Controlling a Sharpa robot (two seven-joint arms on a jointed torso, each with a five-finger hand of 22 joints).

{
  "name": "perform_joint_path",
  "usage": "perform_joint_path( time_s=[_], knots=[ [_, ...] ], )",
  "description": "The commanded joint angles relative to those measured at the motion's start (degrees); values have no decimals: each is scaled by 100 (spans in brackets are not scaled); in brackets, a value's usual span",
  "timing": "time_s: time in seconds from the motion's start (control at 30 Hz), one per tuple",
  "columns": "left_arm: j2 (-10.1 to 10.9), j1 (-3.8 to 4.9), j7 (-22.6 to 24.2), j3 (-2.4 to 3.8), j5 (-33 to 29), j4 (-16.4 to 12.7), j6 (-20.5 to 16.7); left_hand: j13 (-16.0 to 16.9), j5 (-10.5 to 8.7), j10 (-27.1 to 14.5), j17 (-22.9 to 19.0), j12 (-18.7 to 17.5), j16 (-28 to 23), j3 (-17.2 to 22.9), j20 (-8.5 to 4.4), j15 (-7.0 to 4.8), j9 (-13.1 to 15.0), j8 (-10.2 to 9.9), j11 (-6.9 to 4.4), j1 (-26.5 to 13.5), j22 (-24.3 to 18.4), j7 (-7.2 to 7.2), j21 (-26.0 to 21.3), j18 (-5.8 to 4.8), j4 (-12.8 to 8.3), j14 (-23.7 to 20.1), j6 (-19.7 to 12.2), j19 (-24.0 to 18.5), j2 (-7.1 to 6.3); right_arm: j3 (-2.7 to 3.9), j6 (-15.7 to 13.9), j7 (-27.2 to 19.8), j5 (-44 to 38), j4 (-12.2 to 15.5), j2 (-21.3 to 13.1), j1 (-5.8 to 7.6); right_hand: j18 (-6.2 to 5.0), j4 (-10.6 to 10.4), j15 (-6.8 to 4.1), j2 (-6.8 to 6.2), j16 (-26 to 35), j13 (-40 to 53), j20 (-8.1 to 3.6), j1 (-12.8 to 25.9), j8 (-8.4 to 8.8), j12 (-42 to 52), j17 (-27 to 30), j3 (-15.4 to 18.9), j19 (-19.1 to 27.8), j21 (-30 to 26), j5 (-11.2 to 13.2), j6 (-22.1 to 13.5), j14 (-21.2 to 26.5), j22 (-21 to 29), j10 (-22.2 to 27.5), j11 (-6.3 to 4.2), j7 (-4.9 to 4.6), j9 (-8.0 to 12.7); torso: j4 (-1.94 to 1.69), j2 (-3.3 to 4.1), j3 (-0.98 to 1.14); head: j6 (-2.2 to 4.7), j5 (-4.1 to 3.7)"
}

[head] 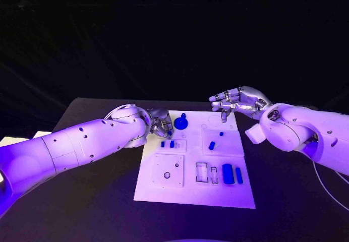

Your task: Assemble the parts on the task board

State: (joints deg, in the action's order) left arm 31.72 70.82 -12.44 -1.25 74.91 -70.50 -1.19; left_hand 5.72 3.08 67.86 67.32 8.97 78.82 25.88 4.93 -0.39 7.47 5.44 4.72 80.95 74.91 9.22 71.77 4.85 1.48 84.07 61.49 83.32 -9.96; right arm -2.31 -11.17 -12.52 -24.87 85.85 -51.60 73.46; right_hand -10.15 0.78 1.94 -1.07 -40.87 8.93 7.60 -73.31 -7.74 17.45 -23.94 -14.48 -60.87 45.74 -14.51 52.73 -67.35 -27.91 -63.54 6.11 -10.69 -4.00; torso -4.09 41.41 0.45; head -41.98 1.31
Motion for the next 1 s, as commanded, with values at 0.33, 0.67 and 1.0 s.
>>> perform_joint_path(
  time_s=[0.33,0.67,1.0],
  knots=[
    [-10,-3,14,1,-107,54,160,-45,6,-92,-59,-117,-28,-36,112,77,-177,-195,65,-98,43,37,-118,-30,-18,133,-485,-42,-113,0,94,2,-35,-8,2,-19,-33,-18,-1,-20,29,-47,3,-17,-18,-21,38,-33,27,-18,41,-2,84,8,-25,7,-20,10,-3,2,-1,0,0],
    [12,-3,10,3,-136,171,100,-56,9,-99,-72,-140,-25,-35,118,76,-234,-190,59,-72,32,20,-141,-24,-33,129,-603,-48,-106,0,71,49,-140,-25,-6,-33,-38,-57,-6,-66,850,-270,1,1,-47,-36,474,-131,-18,-126,45,26,-171,80,-78,2,-12,6,2,0,-4,-8,2],
    [266,8,130,16,-490,101,114,-65,9,-113,-95,-159,-32,-37,111,58,-248,-147,31,-44,7,-24,-181,-13,-58,121,-570,-61,-115,0,22,163,-435,-146,-18,-35,-36,122,-66,-99,1411,-443,-67,-226,-99,-140,662,-358,-159,-144,231,200,-567,112,-150,-31,39,-3,-8,-13,-2,-18,-28]
  ],
)
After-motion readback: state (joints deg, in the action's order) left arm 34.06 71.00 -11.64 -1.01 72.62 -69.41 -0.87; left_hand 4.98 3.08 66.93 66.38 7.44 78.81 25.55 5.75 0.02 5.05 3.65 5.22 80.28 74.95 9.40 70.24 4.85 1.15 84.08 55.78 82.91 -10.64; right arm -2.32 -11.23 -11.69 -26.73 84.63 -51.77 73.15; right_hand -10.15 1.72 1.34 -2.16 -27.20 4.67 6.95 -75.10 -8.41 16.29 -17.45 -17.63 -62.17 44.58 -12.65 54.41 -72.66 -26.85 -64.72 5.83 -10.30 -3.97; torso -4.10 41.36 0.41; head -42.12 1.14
